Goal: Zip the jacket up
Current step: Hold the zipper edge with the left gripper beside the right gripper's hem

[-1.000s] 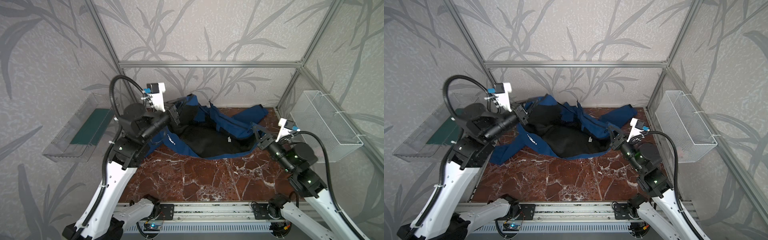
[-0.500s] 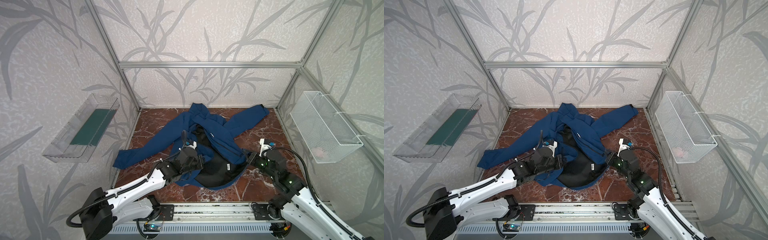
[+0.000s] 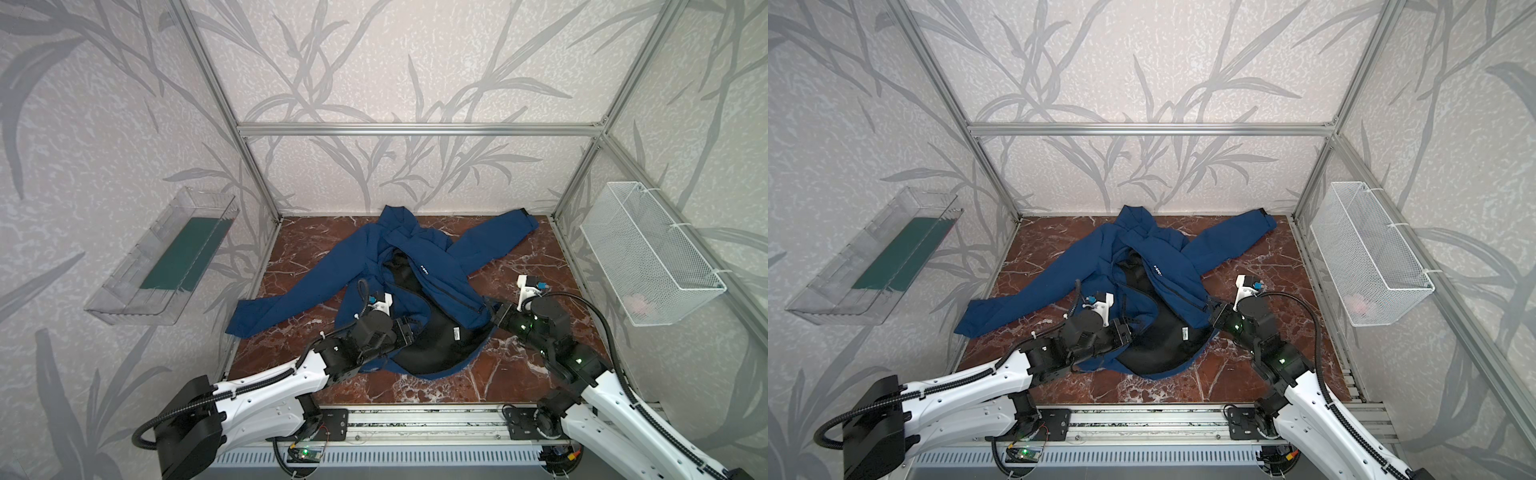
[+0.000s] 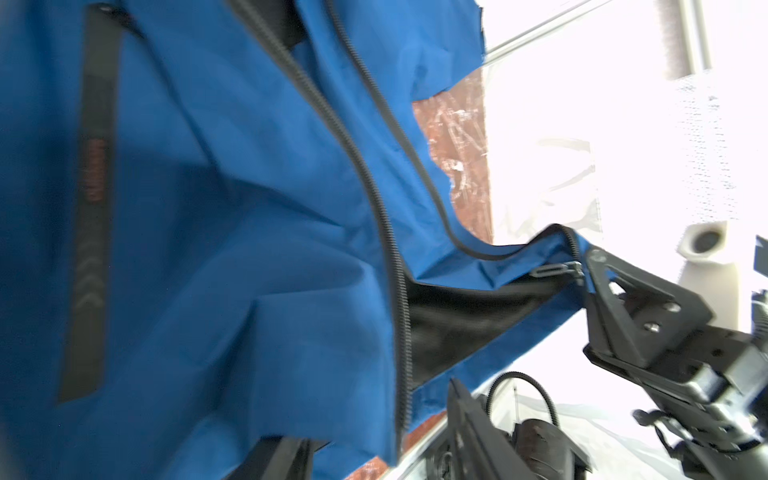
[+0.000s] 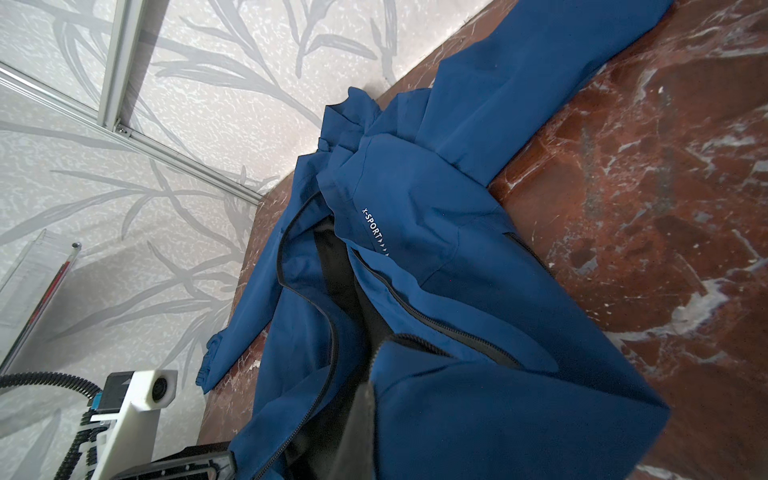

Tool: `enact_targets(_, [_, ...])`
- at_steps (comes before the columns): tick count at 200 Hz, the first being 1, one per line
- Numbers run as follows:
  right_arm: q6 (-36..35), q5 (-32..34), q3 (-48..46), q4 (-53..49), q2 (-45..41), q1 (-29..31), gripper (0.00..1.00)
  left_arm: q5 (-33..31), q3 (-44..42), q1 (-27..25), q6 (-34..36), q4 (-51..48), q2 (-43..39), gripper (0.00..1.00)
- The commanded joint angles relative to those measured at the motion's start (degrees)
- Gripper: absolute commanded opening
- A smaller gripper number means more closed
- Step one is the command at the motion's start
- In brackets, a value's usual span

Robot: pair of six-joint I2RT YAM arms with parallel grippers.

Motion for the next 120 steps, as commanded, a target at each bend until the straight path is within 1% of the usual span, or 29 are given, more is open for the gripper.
enact_targets(1, [-0.8, -0.7, 2.0, 2.8, 0.0, 0.2, 0.00, -2.3, -0.3, -0.5, -1.7, 2.3, -0.8, 0.54])
enact_targets(12, [-0.5, -0.7, 1.9, 3.0, -0.1, 0.2, 0.00, -3.5, -0.9, -0.4, -2.4, 2.5, -1.3, 0.54])
enact_targets(28, [-0.8, -0.7, 2.1, 3.1, -0.2, 0.2, 0.00, -4.6, -1.3, -0.5, -3.2, 2.5, -1.2, 0.49])
enact_targets(40, [-0.9, -0.8, 2.3, 3.0, -0.3, 0.2, 0.00, -5.2, -1.8, -0.5, -3.8, 2.4, -0.9, 0.40])
enact_targets(66, [-1.0, -1.3, 2.6, 3.5, -0.6, 0.2, 0.00, -4.8, -3.6, -0.5, -4.5, 6.8, 0.1, 0.16])
enact_targets(76, [-1.1, -1.5, 2.6, 3.5, -0.9, 0.2, 0.00, -4.6, -3.7, -0.5, -4.6, 7.6, 0.4, 0.11])
enact_targets(91, [-1.1, -1.7, 2.5, 3.5, -1.1, 0.2, 0.00, -4.1, -3.9, -0.4, -4.8, 8.7, 0.5, 0.11])
enact_targets(108, [-1.0, -1.7, 2.6, 3.2, -1.4, 0.2, 0.00, -4.0, -3.6, -0.4, -4.9, 8.1, 0.5, 0.26])
enact_targets(120, [-0.9, -1.7, 2.5, 3.4, -1.5, 0.2, 0.00, -3.9, -3.7, -0.5, -5.0, 8.4, 0.6, 0.30])
